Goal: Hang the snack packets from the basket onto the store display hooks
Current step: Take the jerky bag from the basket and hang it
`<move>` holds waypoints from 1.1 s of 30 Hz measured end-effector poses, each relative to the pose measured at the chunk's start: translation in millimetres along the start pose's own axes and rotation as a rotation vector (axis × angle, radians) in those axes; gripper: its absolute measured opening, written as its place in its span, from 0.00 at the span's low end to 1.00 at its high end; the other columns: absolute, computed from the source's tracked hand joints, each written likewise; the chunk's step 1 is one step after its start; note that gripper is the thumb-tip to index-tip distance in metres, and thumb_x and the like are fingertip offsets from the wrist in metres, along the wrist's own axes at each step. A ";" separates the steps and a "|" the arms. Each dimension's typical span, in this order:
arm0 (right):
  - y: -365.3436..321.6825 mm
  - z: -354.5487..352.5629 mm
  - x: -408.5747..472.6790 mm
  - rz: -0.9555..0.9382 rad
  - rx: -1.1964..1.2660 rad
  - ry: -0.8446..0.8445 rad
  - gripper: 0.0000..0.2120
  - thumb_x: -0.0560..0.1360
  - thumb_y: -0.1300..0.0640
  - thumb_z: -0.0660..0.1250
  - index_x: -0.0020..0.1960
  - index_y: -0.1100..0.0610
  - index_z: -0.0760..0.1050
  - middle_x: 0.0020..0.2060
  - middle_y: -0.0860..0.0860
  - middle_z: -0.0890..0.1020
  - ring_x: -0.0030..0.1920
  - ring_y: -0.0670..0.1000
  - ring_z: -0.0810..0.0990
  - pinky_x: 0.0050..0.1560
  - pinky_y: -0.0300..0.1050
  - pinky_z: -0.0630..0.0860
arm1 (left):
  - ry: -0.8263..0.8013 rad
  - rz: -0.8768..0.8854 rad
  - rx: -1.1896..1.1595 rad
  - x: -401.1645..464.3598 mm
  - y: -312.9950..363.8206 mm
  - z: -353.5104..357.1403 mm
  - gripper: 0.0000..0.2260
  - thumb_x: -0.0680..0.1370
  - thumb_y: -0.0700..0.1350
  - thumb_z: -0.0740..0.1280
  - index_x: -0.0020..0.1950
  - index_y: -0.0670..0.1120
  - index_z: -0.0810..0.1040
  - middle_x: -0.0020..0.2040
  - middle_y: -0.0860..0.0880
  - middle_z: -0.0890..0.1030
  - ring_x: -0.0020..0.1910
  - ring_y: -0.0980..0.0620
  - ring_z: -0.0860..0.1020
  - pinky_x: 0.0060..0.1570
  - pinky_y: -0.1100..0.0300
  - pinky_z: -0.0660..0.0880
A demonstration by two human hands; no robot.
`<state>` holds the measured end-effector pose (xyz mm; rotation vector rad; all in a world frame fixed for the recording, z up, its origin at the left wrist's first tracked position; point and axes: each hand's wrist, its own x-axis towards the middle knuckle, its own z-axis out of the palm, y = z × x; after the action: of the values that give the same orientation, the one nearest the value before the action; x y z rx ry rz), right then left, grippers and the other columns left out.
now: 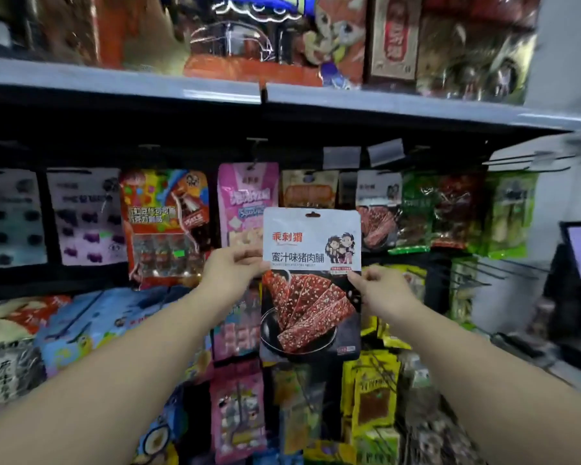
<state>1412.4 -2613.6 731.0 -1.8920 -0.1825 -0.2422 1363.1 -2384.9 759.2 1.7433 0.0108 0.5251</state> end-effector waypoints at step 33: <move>88.6 -176.1 293.1 -0.165 0.042 0.164 0.19 0.80 0.50 0.59 0.42 0.65 0.74 0.34 0.58 0.76 0.36 0.54 0.72 0.37 0.46 0.64 | 0.097 0.081 0.027 212.7 36.5 286.4 0.07 0.71 0.36 0.73 0.39 0.48 0.82 0.42 0.45 0.85 0.44 0.48 0.84 0.49 0.59 0.80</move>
<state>1703.7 -2806.9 781.1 -1.8072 -0.2307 -0.5002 1644.0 -2598.0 824.0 1.7485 0.0155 0.6716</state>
